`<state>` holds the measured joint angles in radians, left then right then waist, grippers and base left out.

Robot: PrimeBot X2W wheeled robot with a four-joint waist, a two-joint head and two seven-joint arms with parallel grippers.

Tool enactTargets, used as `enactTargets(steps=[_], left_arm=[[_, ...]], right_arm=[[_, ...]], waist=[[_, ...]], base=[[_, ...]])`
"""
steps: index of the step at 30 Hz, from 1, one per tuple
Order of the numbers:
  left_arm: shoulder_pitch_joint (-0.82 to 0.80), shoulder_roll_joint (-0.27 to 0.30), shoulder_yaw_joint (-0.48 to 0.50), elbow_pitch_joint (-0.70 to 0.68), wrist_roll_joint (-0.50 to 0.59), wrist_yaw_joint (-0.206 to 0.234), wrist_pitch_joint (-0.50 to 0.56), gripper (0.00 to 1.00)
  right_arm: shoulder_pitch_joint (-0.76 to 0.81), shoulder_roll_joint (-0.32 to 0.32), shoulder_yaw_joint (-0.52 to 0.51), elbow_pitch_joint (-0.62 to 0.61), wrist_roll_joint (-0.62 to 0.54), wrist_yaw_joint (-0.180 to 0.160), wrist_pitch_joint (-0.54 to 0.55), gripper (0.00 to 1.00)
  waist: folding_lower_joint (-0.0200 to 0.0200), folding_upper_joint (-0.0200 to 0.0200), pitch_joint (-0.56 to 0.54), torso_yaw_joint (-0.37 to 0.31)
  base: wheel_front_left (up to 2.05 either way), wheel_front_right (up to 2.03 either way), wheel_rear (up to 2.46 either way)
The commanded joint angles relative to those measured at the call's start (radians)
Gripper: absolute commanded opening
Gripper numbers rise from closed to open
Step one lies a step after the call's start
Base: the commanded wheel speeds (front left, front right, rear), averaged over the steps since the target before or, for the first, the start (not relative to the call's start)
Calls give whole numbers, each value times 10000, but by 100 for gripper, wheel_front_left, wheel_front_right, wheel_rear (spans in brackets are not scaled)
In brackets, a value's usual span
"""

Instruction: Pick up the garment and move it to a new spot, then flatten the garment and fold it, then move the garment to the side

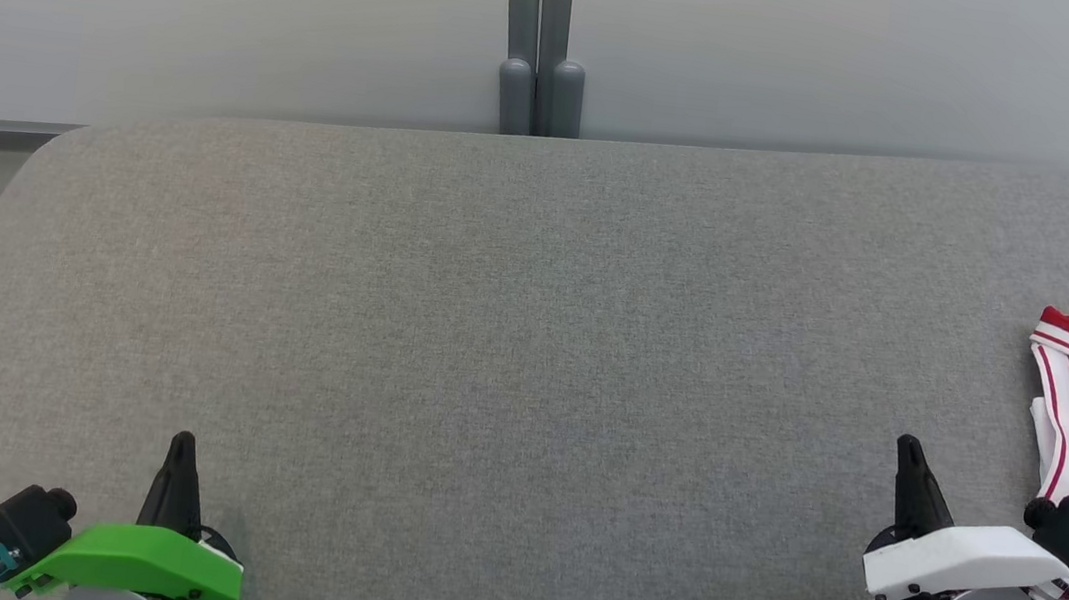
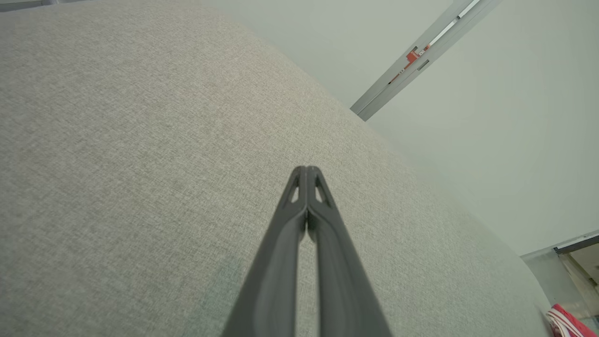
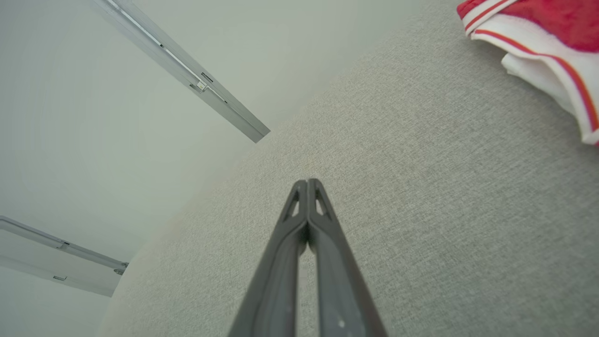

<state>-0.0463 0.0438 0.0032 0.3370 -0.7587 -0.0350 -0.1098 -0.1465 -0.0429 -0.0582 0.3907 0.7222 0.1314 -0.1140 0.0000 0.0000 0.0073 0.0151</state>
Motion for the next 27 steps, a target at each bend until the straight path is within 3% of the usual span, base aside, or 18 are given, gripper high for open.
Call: enactTargets(steps=[1,27], left_arm=[[-303,46,95,-175,-388,-78,80,0],[-457,66,482,-466,-3432,-415,894,0]], right_arm=[[-26,-61,-50,-222,391,-2,107,0],[129,-77,-246,-706,3564,-2,926,0]], waist=[[0,0,-1,-2],[0,0,-13,-44]], base=[[0,0,0],[0,0,0]])
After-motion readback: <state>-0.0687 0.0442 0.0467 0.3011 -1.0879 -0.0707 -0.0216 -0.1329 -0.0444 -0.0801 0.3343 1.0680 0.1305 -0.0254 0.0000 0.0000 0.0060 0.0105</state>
